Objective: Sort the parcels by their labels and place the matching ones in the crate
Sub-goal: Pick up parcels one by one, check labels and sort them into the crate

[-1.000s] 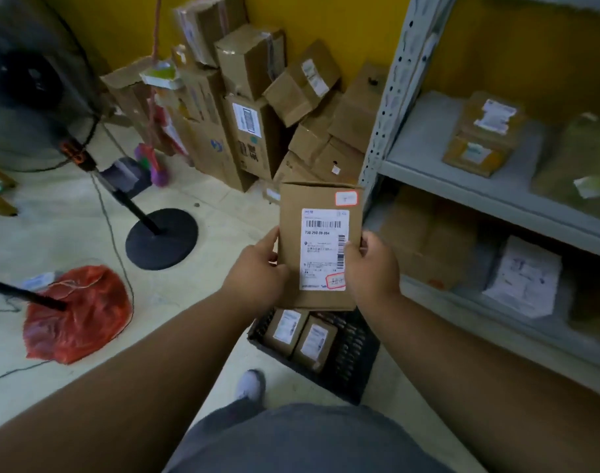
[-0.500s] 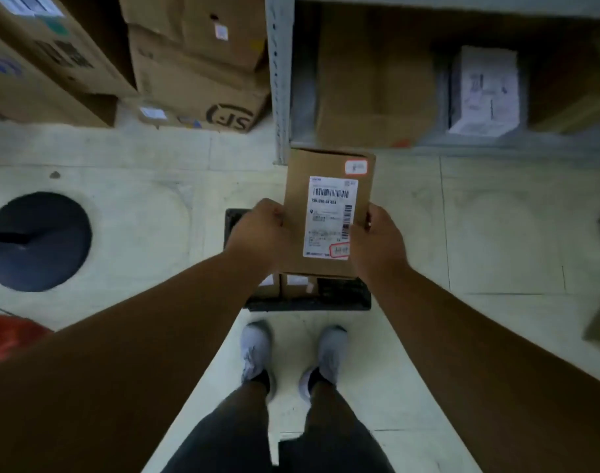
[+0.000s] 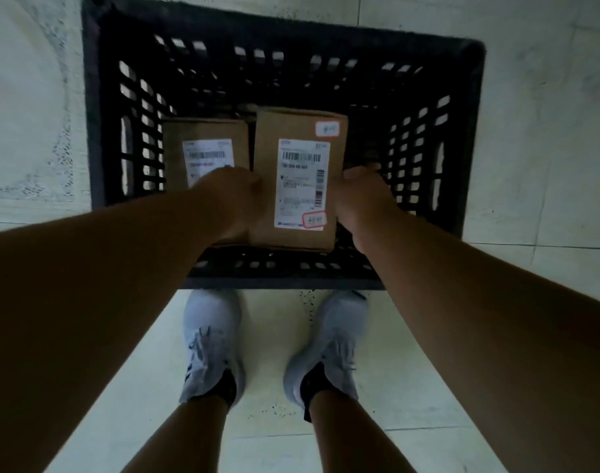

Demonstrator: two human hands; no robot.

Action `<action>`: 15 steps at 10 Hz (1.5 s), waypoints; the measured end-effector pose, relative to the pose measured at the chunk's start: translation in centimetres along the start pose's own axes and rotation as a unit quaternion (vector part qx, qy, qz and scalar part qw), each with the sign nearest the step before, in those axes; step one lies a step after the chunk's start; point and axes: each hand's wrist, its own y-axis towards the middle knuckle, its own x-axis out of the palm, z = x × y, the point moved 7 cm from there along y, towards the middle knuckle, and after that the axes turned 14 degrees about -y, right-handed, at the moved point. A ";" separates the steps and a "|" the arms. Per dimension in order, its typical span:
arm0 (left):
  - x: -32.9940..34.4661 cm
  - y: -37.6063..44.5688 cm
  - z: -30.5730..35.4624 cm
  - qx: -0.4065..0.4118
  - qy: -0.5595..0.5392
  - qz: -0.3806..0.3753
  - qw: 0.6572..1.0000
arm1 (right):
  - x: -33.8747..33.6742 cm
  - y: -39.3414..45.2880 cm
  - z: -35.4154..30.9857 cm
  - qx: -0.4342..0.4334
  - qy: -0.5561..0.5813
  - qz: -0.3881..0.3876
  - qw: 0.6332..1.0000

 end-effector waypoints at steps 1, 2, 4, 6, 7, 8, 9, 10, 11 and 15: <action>1.7 3.7 -2.1 0.026 0.075 -0.018 0.997 | 2.5 3.3 1.2 -0.009 -0.023 -0.031 0.999; 0.8 4.2 -2.1 0.060 0.138 0.004 0.989 | 3.5 4.0 1.0 -0.029 -0.048 -0.029 0.998; 0.1 3.9 -3.0 0.045 0.226 0.054 0.972 | 3.2 4.3 0.7 -0.027 -0.103 -0.035 0.994; 1.7 3.2 -4.1 0.041 0.259 0.013 0.965 | 3.2 3.7 0.2 -0.033 -0.150 -0.048 0.987; 2.1 2.9 -4.4 0.042 0.300 -0.003 0.953 | 3.5 3.1 0.8 -0.013 -0.185 -0.080 0.979; 2.4 3.0 -4.5 0.042 0.313 -0.018 0.949 | 3.8 2.9 1.3 0.009 -0.236 -0.102 0.966; 2.4 2.9 -4.5 0.051 0.321 -0.014 0.945 | 3.5 3.0 1.3 0.011 -0.280 -0.071 0.957; 2.0 2.7 -4.0 0.059 0.302 -0.005 0.951 | 3.6 2.9 1.3 0.026 -0.306 -0.054 0.950; 0.8 2.7 -3.0 0.088 0.260 0.045 0.960 | 3.3 2.7 0.6 0.039 -0.234 -0.002 0.971; -1.1 1.4 0.7 0.154 0.198 0.172 0.953 | 4.3 -1.6 -5.8 -0.228 -0.397 0.139 0.878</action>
